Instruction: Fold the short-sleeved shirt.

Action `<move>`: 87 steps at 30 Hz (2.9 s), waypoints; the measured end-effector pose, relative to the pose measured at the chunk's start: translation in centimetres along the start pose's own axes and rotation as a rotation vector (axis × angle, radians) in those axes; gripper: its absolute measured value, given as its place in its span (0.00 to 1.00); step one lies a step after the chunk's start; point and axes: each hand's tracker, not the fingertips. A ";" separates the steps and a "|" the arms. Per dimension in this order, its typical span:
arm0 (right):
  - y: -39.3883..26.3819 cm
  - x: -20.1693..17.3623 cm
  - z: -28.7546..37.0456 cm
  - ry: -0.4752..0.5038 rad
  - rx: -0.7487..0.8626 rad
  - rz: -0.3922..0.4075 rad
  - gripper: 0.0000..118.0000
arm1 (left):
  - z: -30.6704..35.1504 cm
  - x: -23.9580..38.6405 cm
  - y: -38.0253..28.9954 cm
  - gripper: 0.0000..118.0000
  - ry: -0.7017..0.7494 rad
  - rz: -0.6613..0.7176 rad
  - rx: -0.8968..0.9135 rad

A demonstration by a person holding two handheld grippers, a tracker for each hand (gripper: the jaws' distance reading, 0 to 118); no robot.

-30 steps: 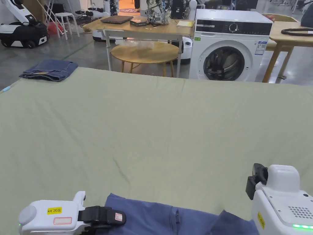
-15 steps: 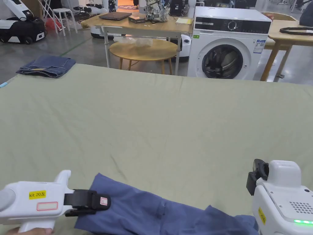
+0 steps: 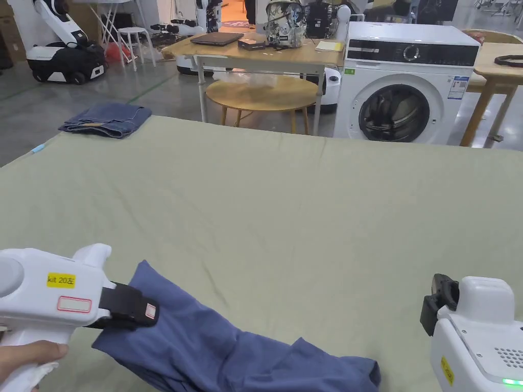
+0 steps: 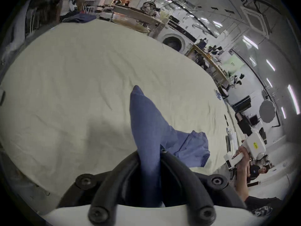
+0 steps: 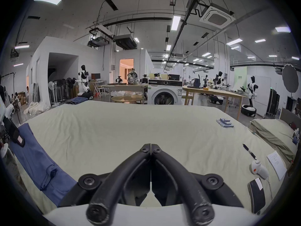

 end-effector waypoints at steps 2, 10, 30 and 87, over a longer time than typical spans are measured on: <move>0.0 0.0 0.0 0.002 -0.004 0.000 0.00 | -0.7 1.8 -0.3 0.02 0.001 -0.021 -0.015; -0.3 0.2 0.3 -0.003 -0.011 0.008 0.00 | -4.5 8.5 -0.6 0.02 -0.055 -0.111 -0.090; -0.9 2.3 1.1 -0.054 -0.051 0.009 0.00 | -20.7 18.4 -6.0 0.05 0.081 -0.204 -0.311; 2.4 -0.7 0.7 -0.084 0.167 -0.093 0.00 | -6.8 10.3 -2.1 0.00 0.330 -0.363 0.900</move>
